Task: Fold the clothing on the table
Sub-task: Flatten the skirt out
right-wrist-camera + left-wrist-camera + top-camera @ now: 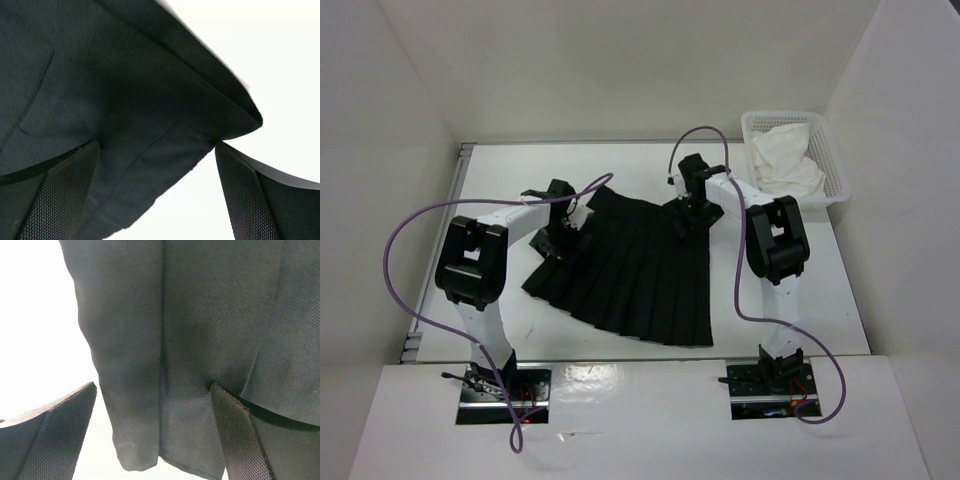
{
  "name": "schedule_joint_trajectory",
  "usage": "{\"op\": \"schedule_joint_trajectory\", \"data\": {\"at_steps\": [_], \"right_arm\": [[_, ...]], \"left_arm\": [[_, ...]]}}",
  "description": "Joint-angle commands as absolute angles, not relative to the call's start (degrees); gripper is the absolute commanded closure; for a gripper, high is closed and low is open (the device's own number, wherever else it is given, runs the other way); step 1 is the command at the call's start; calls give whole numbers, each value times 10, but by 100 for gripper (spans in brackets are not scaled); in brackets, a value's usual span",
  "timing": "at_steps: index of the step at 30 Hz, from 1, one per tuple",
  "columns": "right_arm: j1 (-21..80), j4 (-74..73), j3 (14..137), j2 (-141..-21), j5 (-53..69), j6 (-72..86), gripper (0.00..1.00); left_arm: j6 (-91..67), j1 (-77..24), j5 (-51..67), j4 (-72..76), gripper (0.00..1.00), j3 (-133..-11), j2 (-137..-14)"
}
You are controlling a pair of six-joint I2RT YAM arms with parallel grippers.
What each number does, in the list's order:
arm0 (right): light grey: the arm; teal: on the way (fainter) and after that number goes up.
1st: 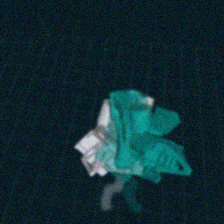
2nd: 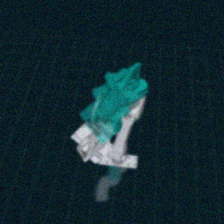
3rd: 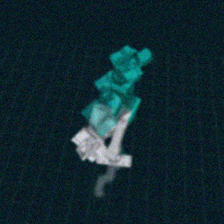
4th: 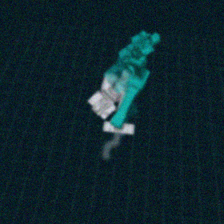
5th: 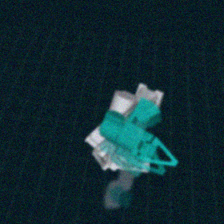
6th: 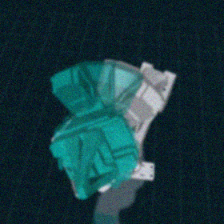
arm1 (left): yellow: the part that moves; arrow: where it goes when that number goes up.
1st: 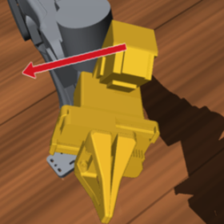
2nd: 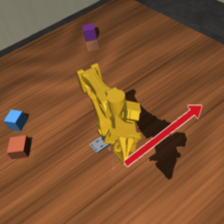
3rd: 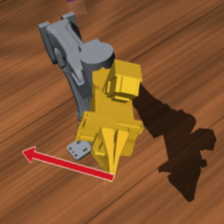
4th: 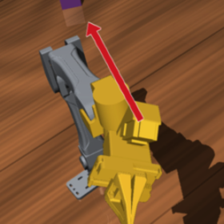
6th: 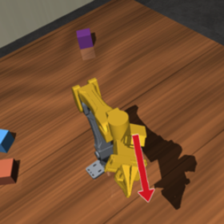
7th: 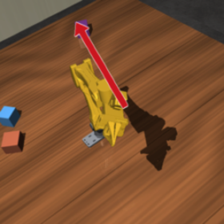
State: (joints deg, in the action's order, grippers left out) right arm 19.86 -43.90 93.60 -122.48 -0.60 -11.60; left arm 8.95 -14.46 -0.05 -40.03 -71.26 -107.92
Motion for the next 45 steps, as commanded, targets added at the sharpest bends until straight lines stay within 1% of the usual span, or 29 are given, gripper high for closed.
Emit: {"op": "schedule_joint_trajectory", "data": {"at_steps": [1,5,9,16,20,24,28,29,31,35,39,45], "right_arm": [[200,-470,885,-1149,-36,-105,0],[200,-492,835,-1098,-36,-105,0],[228,-531,816,-1057,-18,-105,0],[322,-564,780,-1027,-1,-110,0],[336,-548,774,-1021,-38,-110,0],[336,-525,785,-1016,-64,-131,0],[313,-504,807,-1027,-64,-154,0],[285,-491,812,-1039,-64,-170,0],[271,-486,812,-1045,-64,-180,0],[245,-463,817,-1070,-42,-193,0],[234,-446,823,-1095,-31,-205,0],[209,-427,847,-1142,-8,-210,0]], "left_arm": [[89,-152,-54,-359,0,-725,-1143],[94,-157,-66,-365,0,-780,-1172],[94,-163,-71,-370,0,-850,-1204],[106,-173,-97,-387,0,-966,-1272],[112,-173,-108,-392,0,-994,-1279],[112,-173,-108,-392,0,-981,-1251],[112,-159,-83,-413,0,-953,-1166],[106,-159,-83,-418,0,-901,-1104],[101,-159,-83,-418,0,-885,-1089],[94,-165,-58,-424,0,-806,-1035],[89,-165,-37,-403,0,-763,-1021],[89,-165,-17,-384,0,-758,-1071]]}}
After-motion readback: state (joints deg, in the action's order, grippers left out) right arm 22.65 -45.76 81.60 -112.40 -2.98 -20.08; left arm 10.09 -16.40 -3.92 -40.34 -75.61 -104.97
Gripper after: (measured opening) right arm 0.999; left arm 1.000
